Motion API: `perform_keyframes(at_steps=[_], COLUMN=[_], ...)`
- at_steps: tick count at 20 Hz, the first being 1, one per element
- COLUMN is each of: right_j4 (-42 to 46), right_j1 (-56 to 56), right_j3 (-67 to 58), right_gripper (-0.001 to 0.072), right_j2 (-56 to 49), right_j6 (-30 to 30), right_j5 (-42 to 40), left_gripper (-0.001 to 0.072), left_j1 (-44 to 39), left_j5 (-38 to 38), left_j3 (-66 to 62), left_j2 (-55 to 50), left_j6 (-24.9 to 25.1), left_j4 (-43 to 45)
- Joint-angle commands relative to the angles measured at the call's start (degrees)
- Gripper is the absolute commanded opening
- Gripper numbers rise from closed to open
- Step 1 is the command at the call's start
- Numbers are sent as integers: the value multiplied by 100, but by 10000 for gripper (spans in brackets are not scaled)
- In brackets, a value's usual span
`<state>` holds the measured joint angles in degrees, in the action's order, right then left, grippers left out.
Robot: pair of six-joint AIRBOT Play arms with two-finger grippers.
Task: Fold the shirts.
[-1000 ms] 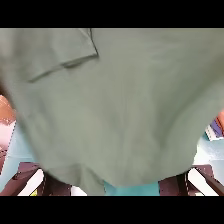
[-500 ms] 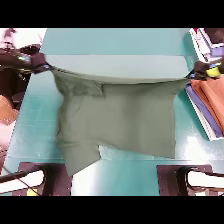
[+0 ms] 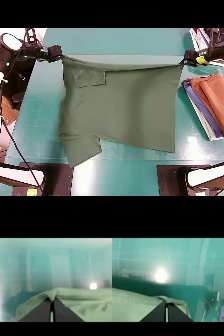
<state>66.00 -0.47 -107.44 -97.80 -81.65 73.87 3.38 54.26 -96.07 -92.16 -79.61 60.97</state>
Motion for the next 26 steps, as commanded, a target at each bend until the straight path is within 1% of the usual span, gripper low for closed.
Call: perform_keyframes(at_steps=[1, 2, 3, 5, 10, 11, 12, 13, 14, 16, 17, 18, 20, 22, 23, 26], right_j4=[72, 258, 470, 640, 586, 516, 387, 249, 195, 111, 133, 136, 109, 109, 109, 101], right_j1=[79, 140, 219, 348, 584, 586, 586, 564, 518, 382, 302, 201, 44, -44, -42, -26], right_j3=[-195, -68, 227, 981, 3029, 3263, 3423, 3530, 3536, 3541, 3541, 3558, 3748, 4083, 4284, 4802], right_gripper=[15, 14, 14, 14, 16, 17, 22, 150, 323, 331, 331, 331, 331, 331, 331, 331], right_j2=[-59, -4, 129, 468, 1305, 1403, 1475, 1541, 1587, 1825, 2022, 2247, 2789, 3314, 3552, 4044], right_j6=[22, 20, 7, -55, -243, -260, -278, -278, -278, -275, -273, -273, -273, -273, -273, -273], right_j5=[789, 890, 859, 656, -442, -592, -684, -702, -605, -313, -131, 42, 232, 144, 59, -170], left_gripper=[23, 23, 23, 23, 27, 72, 342, 529, 485, 485, 485, 485, 485, 485, 485, 485], left_j1=[31, 28, 31, 31, 31, 31, 31, 31, 44, 96, 131, 164, 245, 249, 249, 249], left_j5=[1228, 1534, 1674, 1655, 1495, 1451, 1434, 1460, 1526, 1733, 1836, 1926, 2079, 2096, 2098, 2044], left_j3=[-129, -13, 179, 737, 1897, 2002, 2041, 2041, 2044, 2070, 2157, 2361, 3064, 3995, 4472, 5829], left_j2=[-63, -50, -17, 105, 175, 175, 175, 197, 258, 579, 804, 1113, 1794, 2507, 2848, 3661], left_j6=[-11, -9, -2, 2, -28, -63, -103, -105, -103, -92, -94, -96, -98, -160, -269, -428], left_j4=[404, 546, 551, 588, 586, 586, 588, 588, 605, 693, 896, 1231, 1541, 1510, 1447, 1088])
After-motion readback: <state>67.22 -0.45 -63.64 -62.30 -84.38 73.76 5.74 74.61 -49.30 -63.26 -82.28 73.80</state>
